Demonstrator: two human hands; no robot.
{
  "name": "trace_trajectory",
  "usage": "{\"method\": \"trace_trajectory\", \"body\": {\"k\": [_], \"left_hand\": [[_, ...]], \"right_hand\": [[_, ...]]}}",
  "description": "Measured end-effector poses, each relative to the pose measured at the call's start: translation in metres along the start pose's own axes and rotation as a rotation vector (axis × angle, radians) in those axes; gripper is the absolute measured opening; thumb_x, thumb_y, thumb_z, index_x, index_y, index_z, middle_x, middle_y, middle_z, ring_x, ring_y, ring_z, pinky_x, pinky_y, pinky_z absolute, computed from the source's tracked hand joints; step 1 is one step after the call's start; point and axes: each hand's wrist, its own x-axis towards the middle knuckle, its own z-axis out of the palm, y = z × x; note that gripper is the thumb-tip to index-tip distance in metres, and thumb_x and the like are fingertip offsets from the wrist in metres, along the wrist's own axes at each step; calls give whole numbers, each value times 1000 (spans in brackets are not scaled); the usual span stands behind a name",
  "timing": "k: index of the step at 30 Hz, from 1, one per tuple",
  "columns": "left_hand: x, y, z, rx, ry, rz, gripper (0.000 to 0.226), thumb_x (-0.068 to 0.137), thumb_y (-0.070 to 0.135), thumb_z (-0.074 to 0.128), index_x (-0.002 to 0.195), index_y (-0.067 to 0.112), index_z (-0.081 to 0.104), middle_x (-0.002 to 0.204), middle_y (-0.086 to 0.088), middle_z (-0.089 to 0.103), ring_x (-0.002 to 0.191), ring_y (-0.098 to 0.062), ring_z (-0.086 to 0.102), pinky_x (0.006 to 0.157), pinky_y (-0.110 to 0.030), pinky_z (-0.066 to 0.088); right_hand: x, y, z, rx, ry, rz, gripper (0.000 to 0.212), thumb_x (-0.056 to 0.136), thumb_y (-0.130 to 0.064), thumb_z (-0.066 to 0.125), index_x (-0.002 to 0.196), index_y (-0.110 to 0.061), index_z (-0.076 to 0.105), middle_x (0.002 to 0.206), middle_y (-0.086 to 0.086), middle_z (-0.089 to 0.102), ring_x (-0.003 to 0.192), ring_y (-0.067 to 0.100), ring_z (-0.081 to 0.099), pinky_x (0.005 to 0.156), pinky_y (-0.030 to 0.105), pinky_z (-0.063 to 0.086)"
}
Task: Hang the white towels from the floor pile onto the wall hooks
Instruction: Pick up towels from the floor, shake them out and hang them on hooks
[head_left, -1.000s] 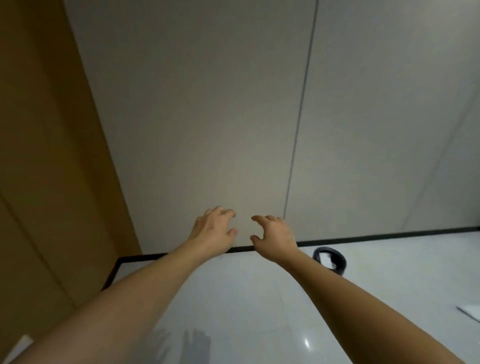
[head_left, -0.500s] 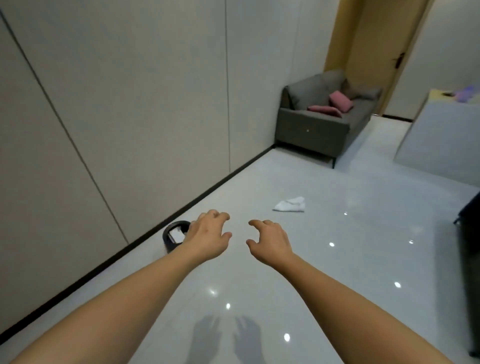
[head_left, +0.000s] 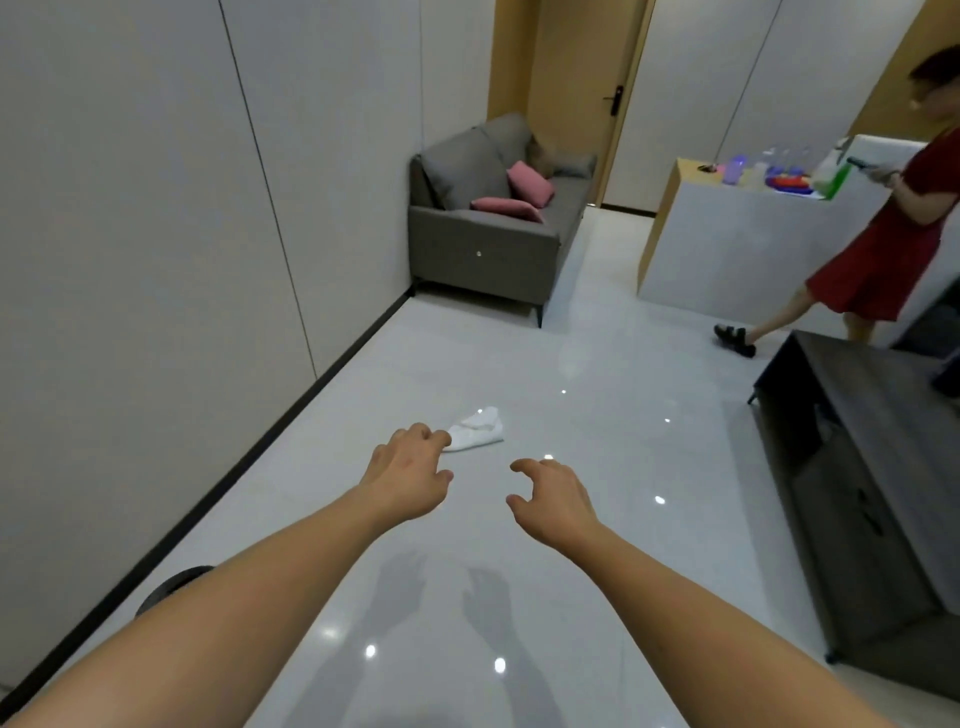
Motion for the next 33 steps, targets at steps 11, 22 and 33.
{"method": "trace_trajectory", "body": {"k": [11, 22, 33], "left_hand": [[213, -58, 0, -23, -91, 11, 47, 93, 38, 51, 137, 24, 44, 134, -2, 47, 116, -24, 48, 94, -36, 42], [488, -90, 38, 19, -146, -22, 48, 94, 36, 49, 139, 23, 42, 138, -4, 45, 121, -26, 44, 98, -38, 40], [714, -122, 74, -15, -313, -149, 47, 93, 34, 53, 137, 19, 47, 135, -7, 48, 118, -27, 48, 95, -39, 44]], "right_hand": [[201, 4, 2, 66, -43, 150, 48, 88, -33, 59, 134, -25, 53, 124, 1, 57, 109, 19, 57, 81, 26, 42], [479, 65, 25, 128, -91, 174, 37, 84, -31, 60, 119, -20, 62, 109, 3, 65, 100, 20, 61, 80, 29, 48], [715, 128, 34, 282, -267, 393, 38, 86, -29, 61, 123, -20, 63, 111, -1, 67, 105, 16, 61, 78, 20, 39]]}}
